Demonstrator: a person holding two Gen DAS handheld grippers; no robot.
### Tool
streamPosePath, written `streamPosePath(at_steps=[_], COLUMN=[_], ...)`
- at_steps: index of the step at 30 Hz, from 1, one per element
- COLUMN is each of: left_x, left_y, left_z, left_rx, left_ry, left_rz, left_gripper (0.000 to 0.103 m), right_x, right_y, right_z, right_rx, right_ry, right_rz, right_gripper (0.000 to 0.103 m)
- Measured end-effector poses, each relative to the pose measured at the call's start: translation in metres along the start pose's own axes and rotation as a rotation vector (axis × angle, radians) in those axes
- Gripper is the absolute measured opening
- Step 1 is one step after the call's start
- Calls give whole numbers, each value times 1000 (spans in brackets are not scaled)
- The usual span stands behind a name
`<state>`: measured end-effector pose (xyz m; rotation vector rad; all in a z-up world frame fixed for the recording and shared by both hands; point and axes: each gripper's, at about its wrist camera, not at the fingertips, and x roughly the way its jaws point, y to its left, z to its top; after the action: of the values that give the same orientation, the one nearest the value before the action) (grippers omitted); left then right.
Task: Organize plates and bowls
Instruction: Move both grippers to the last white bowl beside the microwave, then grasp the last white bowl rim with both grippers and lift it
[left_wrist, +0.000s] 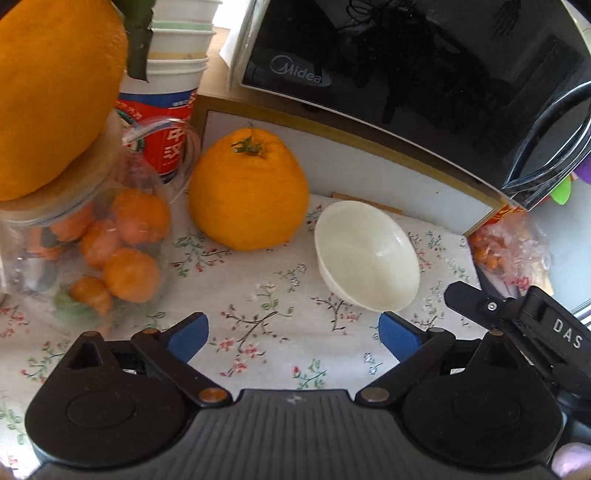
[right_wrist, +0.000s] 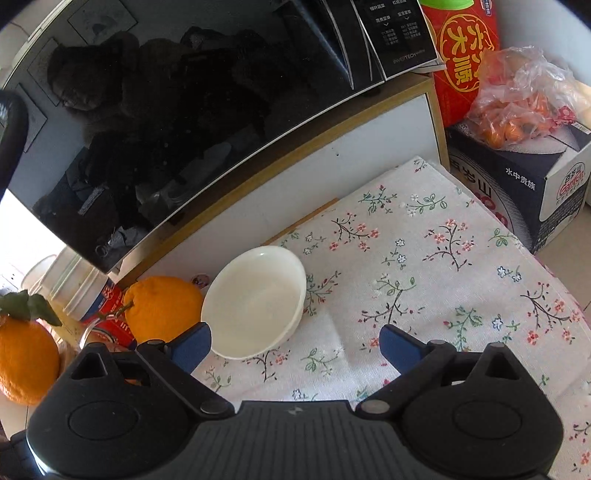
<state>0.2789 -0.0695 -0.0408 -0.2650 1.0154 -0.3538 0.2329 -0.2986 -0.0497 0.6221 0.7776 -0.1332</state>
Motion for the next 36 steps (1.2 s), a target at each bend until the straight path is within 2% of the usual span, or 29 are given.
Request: streamPosePath(at_steps=[3, 4, 7, 9, 13, 15, 17, 25, 27, 29, 36], left_x=[10, 15, 29, 35, 44, 48, 49, 58, 62, 63, 60], left_y=[0, 1, 3, 5, 10, 10, 9, 3, 4, 8, 9], left_z=[-4, -5, -3, -4, -8, -10, -11, -8, -9, -11, -12], left_rx=[-34, -58, -121, -166, -246, -278, -287, -319, -335, -359, -354], left_ry=[-10, -8, -14, -31, -40, -49, -63, -93, -80, -68, -71], left_rz=[-78, -99, -152, -165, -225, -231, -222, -195, -200, -209, -205], left_gripper=[89, 84, 72, 66, 44, 38, 30, 14, 13, 9, 7], right_x=[17, 23, 39, 45, 48, 49, 49, 54, 55, 57, 55], right_y=[-12, -16, -23, -24, -26, -28, -30, -34, -34, -34, -30], right_z=[1, 1, 0, -1, -2, -1, -2, 2, 1, 1, -1], right_rx=[55, 76, 122, 119, 133, 147, 153, 175, 171, 169, 146], right_ry=[9, 24, 61, 68, 53, 52, 49, 21, 20, 30, 33], right_rz=[43, 57, 87, 97, 122, 137, 144, 159, 162, 169, 157], right_gripper=[93, 92, 84, 76, 61, 50, 45, 26, 13, 6, 2])
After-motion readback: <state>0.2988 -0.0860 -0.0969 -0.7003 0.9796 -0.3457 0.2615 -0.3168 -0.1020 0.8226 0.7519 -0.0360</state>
